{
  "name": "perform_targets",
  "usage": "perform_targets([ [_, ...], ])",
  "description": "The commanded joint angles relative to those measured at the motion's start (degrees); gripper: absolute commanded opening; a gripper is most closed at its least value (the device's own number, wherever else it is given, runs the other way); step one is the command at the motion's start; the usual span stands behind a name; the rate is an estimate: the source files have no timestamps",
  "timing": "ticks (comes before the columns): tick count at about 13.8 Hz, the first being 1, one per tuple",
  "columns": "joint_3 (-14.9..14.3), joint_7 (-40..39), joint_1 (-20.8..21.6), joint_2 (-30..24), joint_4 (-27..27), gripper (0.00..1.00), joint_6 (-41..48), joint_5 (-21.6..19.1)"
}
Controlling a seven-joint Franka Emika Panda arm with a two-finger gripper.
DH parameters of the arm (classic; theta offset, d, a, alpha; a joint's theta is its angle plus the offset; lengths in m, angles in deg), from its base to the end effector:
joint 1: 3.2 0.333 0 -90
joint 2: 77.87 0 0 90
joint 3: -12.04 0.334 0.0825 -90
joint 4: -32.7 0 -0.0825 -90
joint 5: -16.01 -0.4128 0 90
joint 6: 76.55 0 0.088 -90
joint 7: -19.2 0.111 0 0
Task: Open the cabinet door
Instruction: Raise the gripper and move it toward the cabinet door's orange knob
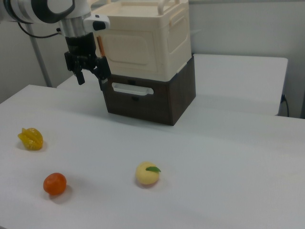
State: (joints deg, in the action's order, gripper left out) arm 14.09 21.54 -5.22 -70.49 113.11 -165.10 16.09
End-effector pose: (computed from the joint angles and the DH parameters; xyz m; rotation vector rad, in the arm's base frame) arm 0.6235 -0.0014 0.6422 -3.1374 0.0638 -0.0208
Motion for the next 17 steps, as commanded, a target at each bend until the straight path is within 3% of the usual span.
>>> perform_targets([
  [1,-0.4,-0.9,-1.1,-1.0,2.3,1.0,-1.8,-0.7],
  [14,0.1,-1.6,-0.7,0.1,1.6,1.0,-2.3,-1.7],
  [17,0.8,-1.7,1.2,0.3,1.7,1.0,-10.2,-1.6],
])
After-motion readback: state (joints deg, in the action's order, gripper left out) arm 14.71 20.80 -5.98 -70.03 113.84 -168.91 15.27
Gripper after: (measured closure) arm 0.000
